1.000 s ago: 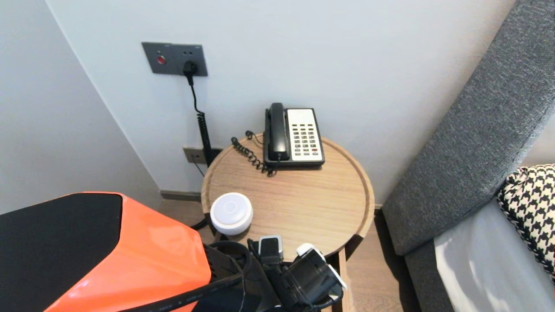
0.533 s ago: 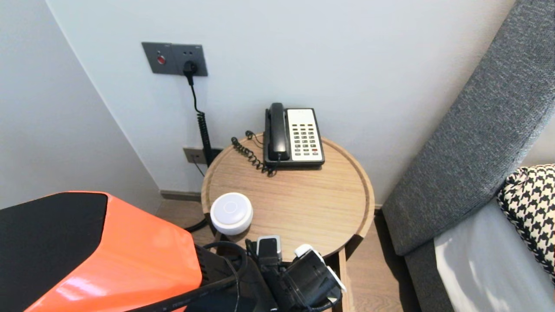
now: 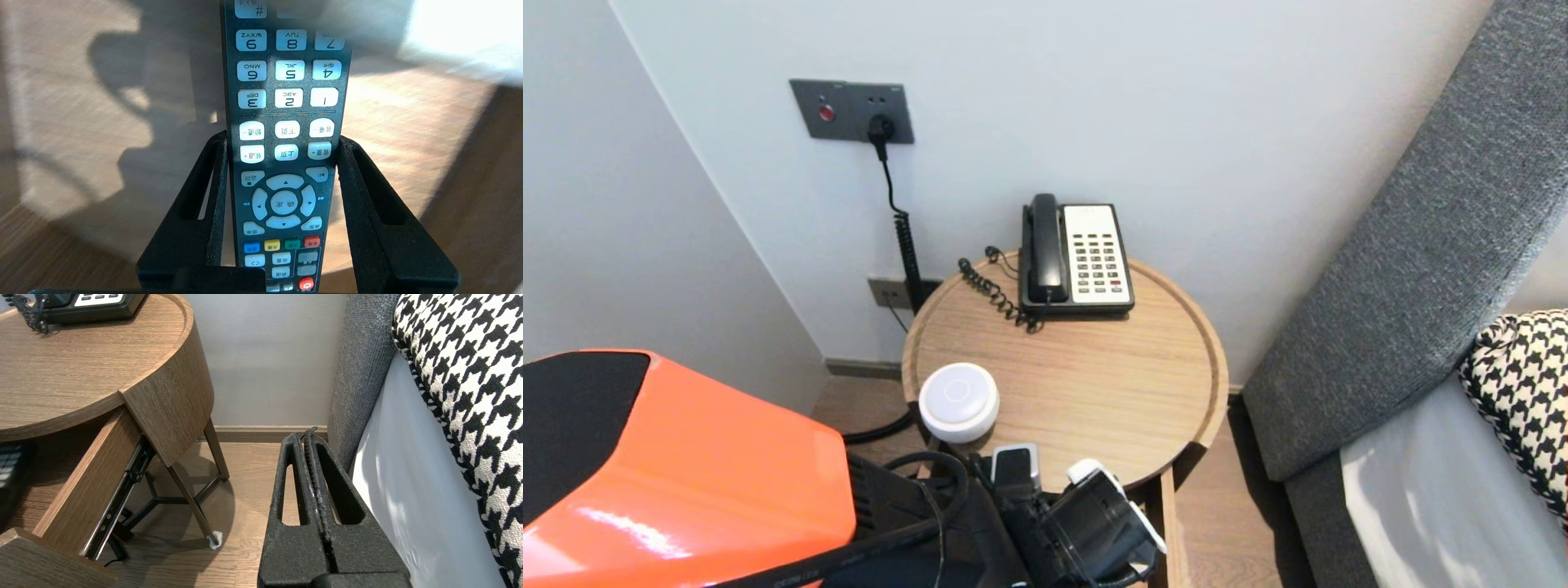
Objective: Take the remote control out of the drawer one by one and place them on the table
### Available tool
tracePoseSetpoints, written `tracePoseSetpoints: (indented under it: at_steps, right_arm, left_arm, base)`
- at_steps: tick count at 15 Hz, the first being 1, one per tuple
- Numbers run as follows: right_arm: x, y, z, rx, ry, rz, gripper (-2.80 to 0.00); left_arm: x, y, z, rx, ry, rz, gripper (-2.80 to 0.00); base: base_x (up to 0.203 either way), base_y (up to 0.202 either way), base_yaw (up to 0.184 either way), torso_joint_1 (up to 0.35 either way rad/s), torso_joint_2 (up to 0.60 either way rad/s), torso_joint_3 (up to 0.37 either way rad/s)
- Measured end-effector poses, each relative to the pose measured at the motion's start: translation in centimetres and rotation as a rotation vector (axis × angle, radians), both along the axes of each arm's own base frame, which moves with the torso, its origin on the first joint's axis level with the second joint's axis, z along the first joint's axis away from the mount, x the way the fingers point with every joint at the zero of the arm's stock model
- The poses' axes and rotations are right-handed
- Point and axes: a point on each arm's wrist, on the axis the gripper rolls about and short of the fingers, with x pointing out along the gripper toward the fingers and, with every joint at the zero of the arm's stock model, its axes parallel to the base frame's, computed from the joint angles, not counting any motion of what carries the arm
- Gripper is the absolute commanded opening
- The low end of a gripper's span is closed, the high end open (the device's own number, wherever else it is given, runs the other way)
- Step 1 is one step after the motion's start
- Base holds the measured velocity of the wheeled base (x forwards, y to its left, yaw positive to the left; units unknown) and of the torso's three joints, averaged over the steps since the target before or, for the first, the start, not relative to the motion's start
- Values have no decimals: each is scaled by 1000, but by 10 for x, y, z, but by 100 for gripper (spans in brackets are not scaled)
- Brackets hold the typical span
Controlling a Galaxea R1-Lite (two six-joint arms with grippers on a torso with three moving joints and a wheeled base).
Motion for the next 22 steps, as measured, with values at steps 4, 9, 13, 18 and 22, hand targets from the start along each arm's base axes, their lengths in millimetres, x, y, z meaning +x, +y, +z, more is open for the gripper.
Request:
tracePoseSetpoints:
  at_steps: [4, 9, 13, 18, 22]
  right_arm:
    - [0, 0, 0, 0, 0, 0, -280]
    - [0, 0, 0, 0, 0, 0, -280]
    - [0, 0, 0, 0, 0, 0, -280]
    - [0, 0, 0, 0, 0, 0, -280]
    - [0, 0, 0, 0, 0, 0, -280]
  left_arm:
    - [-4, 8, 3, 23, 95, 56, -280]
    - [-5, 8, 11, -25, 99, 113, -280]
    - [-3, 5, 14, -46, 101, 138, -280]
    - [6, -2, 21, -91, 106, 143, -280]
    - [15, -1, 26, -123, 168, 152, -280]
  base:
    - [0, 0, 0, 0, 0, 0]
    - [0, 0, 0, 0, 0, 0]
    - [0, 0, 0, 0, 0, 0]
    - [0, 0, 0, 0, 0, 0]
    - [0, 0, 0, 0, 0, 0]
